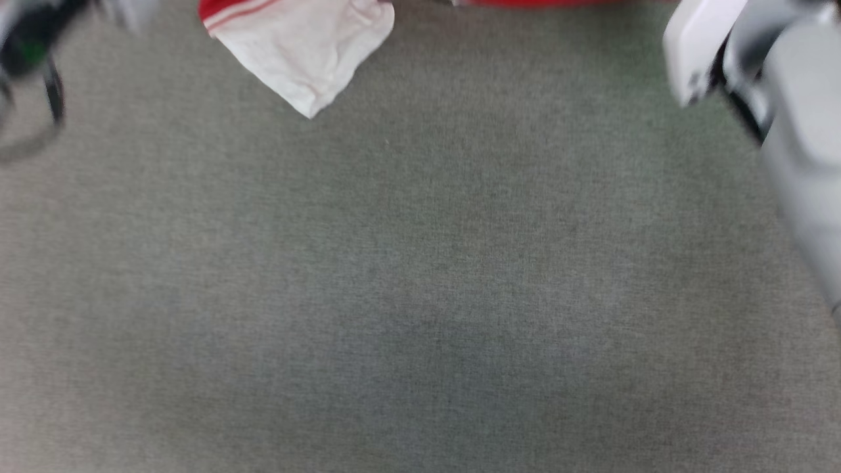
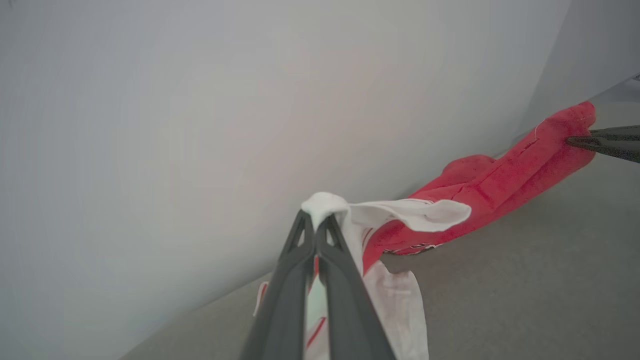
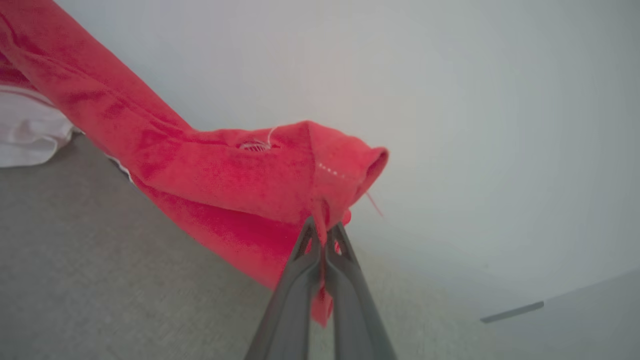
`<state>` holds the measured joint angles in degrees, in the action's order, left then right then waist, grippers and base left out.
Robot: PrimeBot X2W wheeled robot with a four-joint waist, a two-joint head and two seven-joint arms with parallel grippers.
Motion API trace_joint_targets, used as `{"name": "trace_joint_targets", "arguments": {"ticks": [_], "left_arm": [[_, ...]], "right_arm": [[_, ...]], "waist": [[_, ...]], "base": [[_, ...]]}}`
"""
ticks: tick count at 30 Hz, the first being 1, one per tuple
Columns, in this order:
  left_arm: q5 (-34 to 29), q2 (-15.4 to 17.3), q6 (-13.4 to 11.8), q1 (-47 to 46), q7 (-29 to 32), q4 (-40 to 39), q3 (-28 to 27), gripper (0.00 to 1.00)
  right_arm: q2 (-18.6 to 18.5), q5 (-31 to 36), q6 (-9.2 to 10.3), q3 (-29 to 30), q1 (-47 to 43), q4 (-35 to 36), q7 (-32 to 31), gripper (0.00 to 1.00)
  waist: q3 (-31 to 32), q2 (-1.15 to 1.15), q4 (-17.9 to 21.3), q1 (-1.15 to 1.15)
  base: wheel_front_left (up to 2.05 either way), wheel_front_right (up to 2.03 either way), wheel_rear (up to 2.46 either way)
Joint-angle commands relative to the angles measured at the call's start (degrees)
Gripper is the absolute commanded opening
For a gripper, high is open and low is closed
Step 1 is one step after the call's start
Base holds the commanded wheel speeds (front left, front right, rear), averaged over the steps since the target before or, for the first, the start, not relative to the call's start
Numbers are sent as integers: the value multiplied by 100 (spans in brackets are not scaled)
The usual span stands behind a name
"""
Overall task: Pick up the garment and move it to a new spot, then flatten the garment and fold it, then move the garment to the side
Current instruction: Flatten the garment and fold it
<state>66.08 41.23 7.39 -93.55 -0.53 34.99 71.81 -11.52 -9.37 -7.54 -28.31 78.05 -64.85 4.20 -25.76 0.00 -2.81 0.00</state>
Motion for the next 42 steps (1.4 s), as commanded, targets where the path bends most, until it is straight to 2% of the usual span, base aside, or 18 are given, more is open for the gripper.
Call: {"name": "trace_joint_targets", "arguments": {"ticks": [1,5,10,11,17,22,29,36,42], "left_arm": [[119,118,11,289,171,-188,52,0],[345,483,12,1025,661,-709,129,0],[534,836,-59,2026,1010,-1359,152,0],[534,836,-59,2026,1010,-1359,152,0],[682,1267,-586,3261,1016,-2391,152,0],[927,1662,-1095,4323,792,-3168,153,0],[1285,2117,-1505,5448,537,-3816,157,0],[1612,2311,-1759,6193,518,-4181,158,0],[2006,2432,-2008,6703,762,-4399,158,0]], "right_arm": [[-63,-228,11,-210,-256,83,-126,0],[-334,-1042,11,-767,-945,607,-536,0],[-1075,-2078,11,-1420,-1892,1756,-1137,0],[-1075,-2078,11,-1420,-1892,1756,-1137,0],[-2058,-3041,10,-1643,-3117,3201,-1699,0],[-2567,-3511,10,-1474,-4183,4146,-2108,0],[-2895,-3774,10,-1081,-5510,5221,-2663,0],[-2958,-3928,10,-671,-6753,5993,-3235,0],[-2979,-4003,10,-391,-7539,6535,-3700,0]], "waist": [[322,0,-72,0],[605,0,-123,0],[942,0,-200,0],[942,0,-200,0],[1253,0,-268,0],[1439,0,-270,0],[1563,0,-231,0],[1623,0,-226,0],[1614,0,-201,0]], "base": [[0,0,0],[0,0,0],[0,0,0],[0,0,0],[0,0,0],[0,0,0],[0,0,0],[0,0,0],[0,0,0]]}}
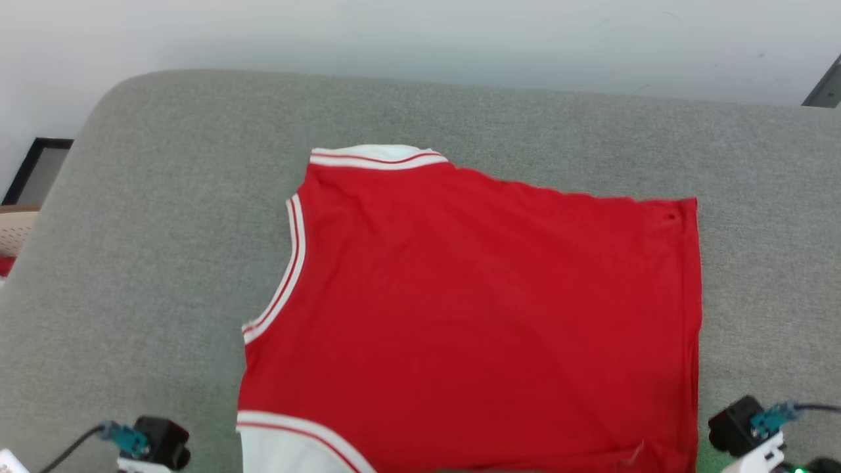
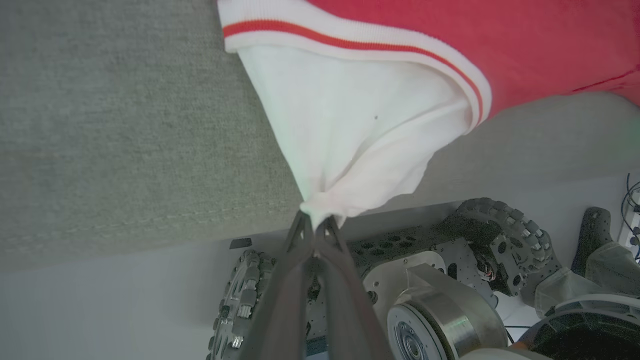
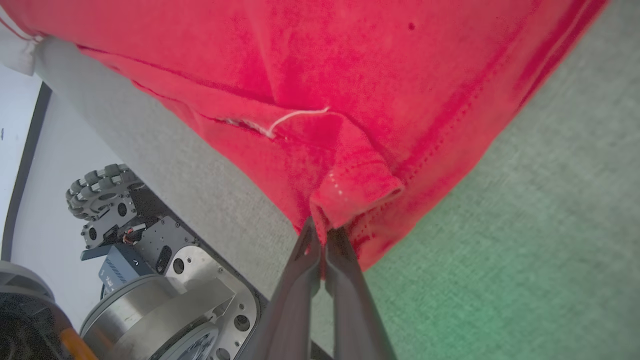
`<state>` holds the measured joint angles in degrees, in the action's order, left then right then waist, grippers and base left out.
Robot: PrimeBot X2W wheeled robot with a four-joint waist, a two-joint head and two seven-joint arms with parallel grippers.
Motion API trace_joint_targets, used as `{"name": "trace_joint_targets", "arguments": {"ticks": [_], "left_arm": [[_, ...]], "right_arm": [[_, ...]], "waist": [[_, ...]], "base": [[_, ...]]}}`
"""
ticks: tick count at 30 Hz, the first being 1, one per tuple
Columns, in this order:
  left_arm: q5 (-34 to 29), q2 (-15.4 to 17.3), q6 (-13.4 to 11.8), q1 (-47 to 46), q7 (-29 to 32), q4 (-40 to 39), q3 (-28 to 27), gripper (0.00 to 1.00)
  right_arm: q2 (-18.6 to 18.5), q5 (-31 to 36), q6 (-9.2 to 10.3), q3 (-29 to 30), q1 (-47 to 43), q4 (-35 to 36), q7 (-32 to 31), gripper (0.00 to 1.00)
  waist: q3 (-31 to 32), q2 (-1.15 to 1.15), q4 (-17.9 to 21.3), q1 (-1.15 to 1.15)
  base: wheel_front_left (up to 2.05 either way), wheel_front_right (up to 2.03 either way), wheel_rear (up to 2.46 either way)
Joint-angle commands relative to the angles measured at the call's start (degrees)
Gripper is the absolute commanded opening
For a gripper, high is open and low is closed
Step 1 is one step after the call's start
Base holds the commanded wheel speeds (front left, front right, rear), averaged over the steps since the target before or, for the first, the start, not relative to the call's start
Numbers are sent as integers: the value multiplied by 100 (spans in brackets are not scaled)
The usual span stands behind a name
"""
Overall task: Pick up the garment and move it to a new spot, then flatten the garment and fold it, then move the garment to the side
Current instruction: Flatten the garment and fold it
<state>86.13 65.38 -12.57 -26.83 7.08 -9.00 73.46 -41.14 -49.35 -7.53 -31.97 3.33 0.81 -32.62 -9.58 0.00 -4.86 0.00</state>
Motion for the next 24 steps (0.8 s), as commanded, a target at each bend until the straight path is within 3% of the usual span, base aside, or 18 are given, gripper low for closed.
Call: {"name": "trace_joint_targets", "arguments": {"ticks": [1,9,17,20,24], "left_arm": [[65,32,-47,104,33,-40,-7,0],[170,185,-193,259,-7,-240,-59,0],[-584,649,-302,-489,-59,-655,-419,0],[-1024,713,-218,-945,173,-691,-550,0],[-1539,458,108,-1607,540,-466,-687,0]], "right_arm": [[-22,-23,9,8,-162,35,-85,0],[69,-19,9,406,-584,450,-364,0],[235,307,9,1042,-356,686,-388,0],[319,520,9,1224,-103,706,-455,0],[495,755,9,1364,359,540,-524,0]], "waist": [[-8,0,7,0],[-25,0,20,0],[-11,0,70,0],[-37,0,117,0],[-96,0,182,0]], "base": [[0,0,0],[0,0,0],[0,0,0],[0,0,0],[0,0,0]]}}
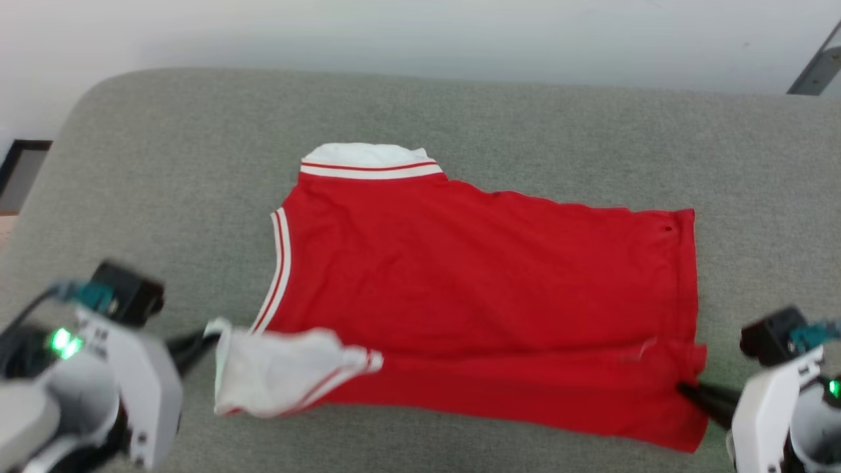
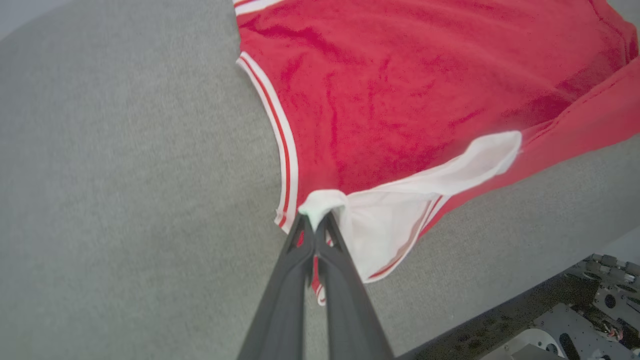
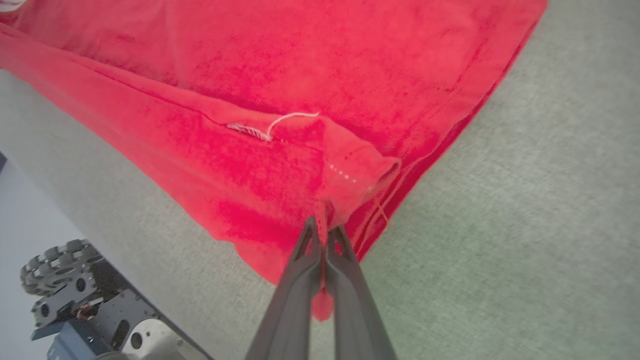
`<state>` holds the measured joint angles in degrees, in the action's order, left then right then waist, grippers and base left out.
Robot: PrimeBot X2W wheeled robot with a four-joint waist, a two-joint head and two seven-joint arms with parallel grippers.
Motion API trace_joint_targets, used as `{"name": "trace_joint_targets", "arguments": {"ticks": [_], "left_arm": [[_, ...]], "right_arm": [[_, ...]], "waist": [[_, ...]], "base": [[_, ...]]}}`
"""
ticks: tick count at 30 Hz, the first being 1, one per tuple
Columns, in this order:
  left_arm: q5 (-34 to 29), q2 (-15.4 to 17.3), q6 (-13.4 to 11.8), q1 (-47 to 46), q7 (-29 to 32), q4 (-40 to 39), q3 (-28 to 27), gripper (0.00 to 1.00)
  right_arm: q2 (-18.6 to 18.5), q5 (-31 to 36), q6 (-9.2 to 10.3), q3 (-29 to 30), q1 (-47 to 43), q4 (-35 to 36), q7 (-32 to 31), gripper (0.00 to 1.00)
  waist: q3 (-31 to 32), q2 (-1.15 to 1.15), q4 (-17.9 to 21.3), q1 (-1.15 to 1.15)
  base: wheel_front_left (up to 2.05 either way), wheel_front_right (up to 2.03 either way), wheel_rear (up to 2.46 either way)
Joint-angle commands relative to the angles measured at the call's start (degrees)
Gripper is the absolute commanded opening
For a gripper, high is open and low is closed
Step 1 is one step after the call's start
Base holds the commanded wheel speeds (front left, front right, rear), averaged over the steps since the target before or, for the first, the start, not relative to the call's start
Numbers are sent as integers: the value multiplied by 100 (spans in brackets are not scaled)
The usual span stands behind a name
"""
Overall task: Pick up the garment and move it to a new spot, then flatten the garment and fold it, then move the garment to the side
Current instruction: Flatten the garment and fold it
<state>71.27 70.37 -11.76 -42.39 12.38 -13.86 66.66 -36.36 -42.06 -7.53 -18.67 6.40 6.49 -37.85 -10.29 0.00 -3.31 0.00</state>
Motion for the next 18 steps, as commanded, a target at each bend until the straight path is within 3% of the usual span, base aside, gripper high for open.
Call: {"name": "trace_joint_targets", "arguments": {"ticks": [1,10,18], "left_arm": [[-165,-127,134,-200,88,132,-29,0],[-668,-1332,1198,-1212,618,1897,54,0],[-512,-2147,1700,-1341,907,3487,265,0]], "right_arm": [[57,96,9,36,185,-85,-28,0],[489,461,9,-243,1283,-1043,44,0],[779,503,9,-688,1846,-1844,139,0]], "waist": [[-48,0,50,0],[-296,0,185,0],[-421,0,244,0]], "base": [[0,0,0],[0,0,0],[0,0,0]]}}
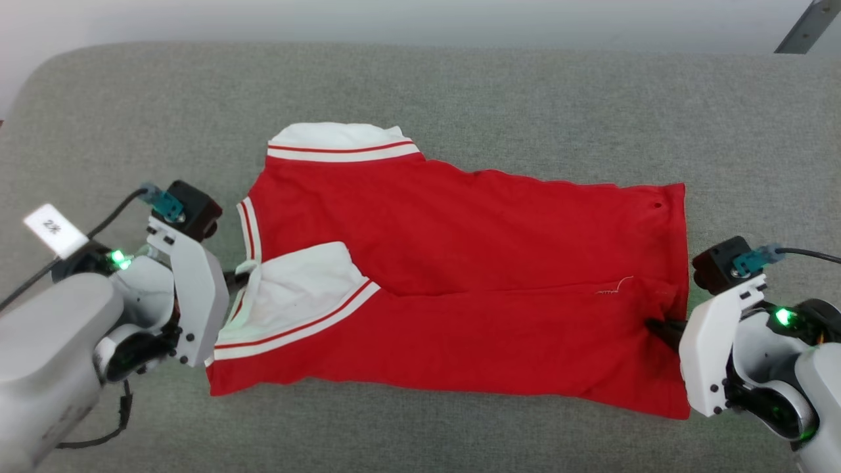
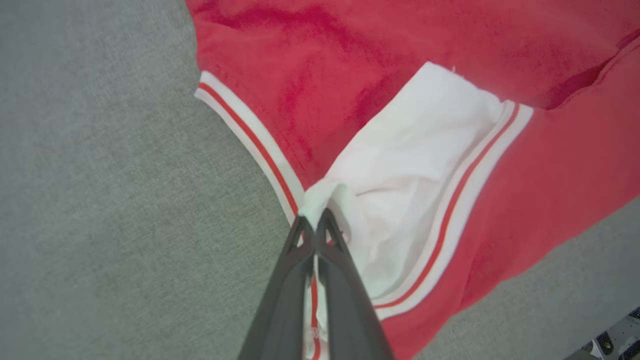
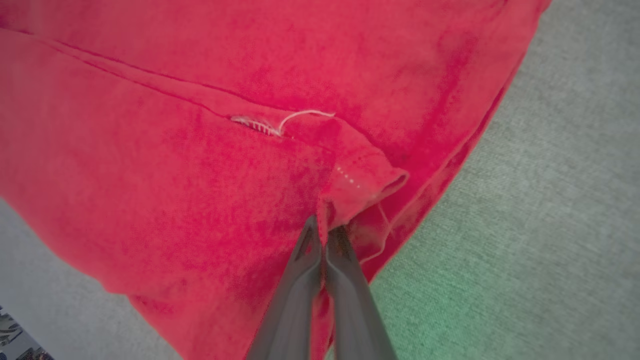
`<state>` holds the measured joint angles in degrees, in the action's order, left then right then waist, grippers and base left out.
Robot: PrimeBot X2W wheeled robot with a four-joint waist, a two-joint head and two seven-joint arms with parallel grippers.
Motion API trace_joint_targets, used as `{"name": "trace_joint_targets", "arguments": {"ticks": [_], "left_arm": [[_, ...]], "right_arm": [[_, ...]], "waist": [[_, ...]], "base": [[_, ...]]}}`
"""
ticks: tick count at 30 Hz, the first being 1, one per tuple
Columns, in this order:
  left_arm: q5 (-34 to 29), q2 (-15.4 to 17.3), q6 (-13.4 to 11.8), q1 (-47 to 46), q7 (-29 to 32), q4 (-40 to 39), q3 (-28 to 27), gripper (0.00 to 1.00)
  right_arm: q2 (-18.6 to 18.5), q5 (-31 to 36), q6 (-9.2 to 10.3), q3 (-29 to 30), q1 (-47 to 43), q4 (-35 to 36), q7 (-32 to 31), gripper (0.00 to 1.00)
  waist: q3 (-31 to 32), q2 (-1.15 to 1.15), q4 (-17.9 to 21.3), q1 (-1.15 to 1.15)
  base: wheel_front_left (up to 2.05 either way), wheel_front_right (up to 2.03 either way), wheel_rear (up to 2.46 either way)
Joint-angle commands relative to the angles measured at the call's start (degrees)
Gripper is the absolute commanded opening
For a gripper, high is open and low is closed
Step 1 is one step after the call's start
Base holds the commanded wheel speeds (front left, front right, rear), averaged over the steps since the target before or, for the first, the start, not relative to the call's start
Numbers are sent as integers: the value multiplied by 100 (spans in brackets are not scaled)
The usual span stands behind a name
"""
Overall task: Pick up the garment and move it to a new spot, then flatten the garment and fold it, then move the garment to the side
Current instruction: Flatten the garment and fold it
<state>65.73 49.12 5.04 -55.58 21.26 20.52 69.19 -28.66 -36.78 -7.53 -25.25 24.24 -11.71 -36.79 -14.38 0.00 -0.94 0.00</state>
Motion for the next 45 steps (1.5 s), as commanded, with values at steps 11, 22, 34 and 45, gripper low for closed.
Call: {"name": "trace_joint_targets", "arguments": {"ticks": [11,22,34,45], "left_arm": [[487,-694,203,-1,290,1372,43,97],[631,-535,165,-94,450,1249,-3,100],[1264,18,-791,637,1062,-65,-9,100],[1577,83,-1197,1249,845,-237,-40,100]], "right_arm": [[109,-147,9,-346,469,-609,-63,57],[-29,-177,9,-29,223,-299,150,100],[548,820,9,1477,-977,619,1537,100],[1362,1419,9,2242,-1885,1409,1813,100]], "waist": [[38,0,-9,0],[431,0,-120,0],[933,0,-173,0],[918,0,82,0]], "base": [[0,0,0],[0,0,0],[0,0,0],[0,0,0]]}}
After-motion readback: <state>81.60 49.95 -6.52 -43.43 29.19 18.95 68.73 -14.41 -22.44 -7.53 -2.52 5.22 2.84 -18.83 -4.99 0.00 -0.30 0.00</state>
